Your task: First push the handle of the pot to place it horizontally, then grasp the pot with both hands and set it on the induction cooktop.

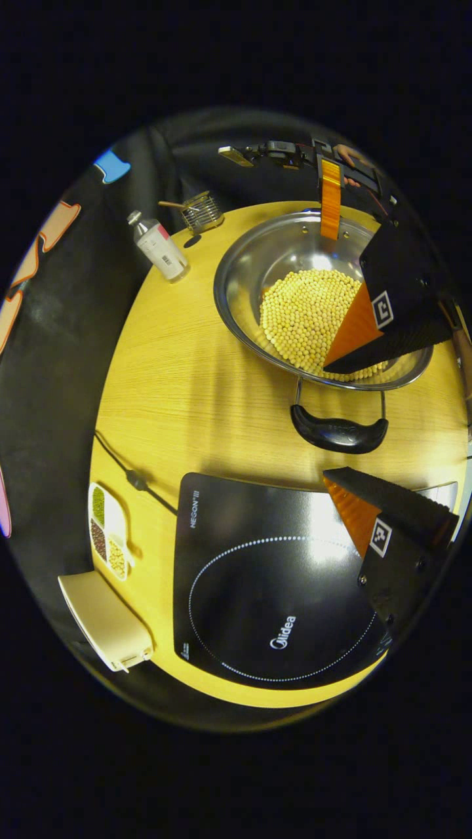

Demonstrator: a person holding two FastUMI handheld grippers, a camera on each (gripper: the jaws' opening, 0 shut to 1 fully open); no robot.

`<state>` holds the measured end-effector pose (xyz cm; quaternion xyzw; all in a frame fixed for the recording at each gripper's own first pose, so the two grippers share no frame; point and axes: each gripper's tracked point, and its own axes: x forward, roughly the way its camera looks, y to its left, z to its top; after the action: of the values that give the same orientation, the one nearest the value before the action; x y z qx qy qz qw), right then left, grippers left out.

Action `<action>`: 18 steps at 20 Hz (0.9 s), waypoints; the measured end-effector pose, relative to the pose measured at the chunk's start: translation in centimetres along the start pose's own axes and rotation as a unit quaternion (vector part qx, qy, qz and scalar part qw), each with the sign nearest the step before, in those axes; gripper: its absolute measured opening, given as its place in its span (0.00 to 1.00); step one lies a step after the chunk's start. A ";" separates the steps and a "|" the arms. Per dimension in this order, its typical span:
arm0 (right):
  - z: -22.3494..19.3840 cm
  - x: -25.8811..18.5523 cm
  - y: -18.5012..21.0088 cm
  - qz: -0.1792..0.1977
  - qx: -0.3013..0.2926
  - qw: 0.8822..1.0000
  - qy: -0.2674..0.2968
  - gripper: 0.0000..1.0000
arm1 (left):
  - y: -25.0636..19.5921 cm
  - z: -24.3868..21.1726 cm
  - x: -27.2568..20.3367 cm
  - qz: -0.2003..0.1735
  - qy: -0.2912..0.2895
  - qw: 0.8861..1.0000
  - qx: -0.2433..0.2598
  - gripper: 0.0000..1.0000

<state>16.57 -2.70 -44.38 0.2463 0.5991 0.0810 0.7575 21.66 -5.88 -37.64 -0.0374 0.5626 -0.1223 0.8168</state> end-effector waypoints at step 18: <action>1.6 0.9 -0.2 0.023 -0.004 0.999 -0.029 0.54 | -1.7 -3.4 -1.0 0.018 0.035 0.999 -0.031 0.59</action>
<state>18.24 -2.97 -45.02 0.2597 0.5711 0.0937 0.7731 17.94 -7.03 -37.66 -0.0482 0.5950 -0.0912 0.7971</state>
